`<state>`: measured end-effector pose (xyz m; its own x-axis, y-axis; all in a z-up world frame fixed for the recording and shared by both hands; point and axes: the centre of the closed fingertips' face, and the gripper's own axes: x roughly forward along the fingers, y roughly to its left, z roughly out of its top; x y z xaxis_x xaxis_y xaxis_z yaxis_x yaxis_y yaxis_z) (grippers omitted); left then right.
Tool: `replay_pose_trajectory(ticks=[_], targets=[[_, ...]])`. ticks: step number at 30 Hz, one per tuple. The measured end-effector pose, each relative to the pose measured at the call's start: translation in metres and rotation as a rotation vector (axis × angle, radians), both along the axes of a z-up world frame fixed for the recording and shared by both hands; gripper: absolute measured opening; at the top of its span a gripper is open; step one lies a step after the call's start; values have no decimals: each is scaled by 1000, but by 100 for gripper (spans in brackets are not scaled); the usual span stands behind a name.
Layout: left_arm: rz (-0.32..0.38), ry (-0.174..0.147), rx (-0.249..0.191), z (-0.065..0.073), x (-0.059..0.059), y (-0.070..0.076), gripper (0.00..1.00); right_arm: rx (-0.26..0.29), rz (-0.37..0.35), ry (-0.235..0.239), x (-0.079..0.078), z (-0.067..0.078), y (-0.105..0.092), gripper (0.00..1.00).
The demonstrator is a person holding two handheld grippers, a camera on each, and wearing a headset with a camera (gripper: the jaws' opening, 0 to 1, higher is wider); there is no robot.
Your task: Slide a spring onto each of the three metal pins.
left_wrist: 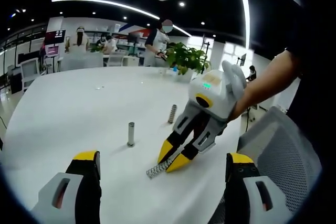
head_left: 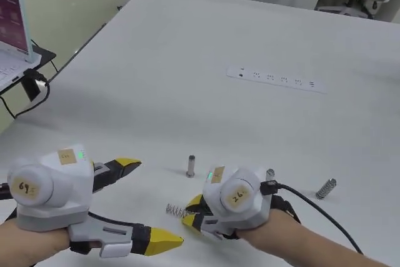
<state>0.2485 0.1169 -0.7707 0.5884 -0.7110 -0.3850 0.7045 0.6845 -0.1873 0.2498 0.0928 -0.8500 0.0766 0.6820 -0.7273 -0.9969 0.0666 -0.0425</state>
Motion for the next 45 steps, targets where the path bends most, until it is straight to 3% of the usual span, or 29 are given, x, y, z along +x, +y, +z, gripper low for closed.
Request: replay_pose_trajectory(ticks=[8,17,23,28,34,42,45], targets=[[-19,-9,-5,4,1,-10,95,41,-2,8,2,24,-19,8],[-68,-7,-3,6,-3,-25,92,58,-14,4,3,39,-47,8],[-128,-10,38,3,-9,-36,90,76,-20,30,0,49,-66,8],[-177,-2,38,-1,-13,-54,87,61,-24,8,1,53,-79,8],[-220,-12,35,4,-9,-70,82,26,12,-20,-3,54,-94,8],[-265,-14,35,5,-3,-84,67,-5,40,-46,-5,55,-103,8],[-283,-19,54,3,-2,-91,53,-5,44,-53,-7,57,-105,8]])
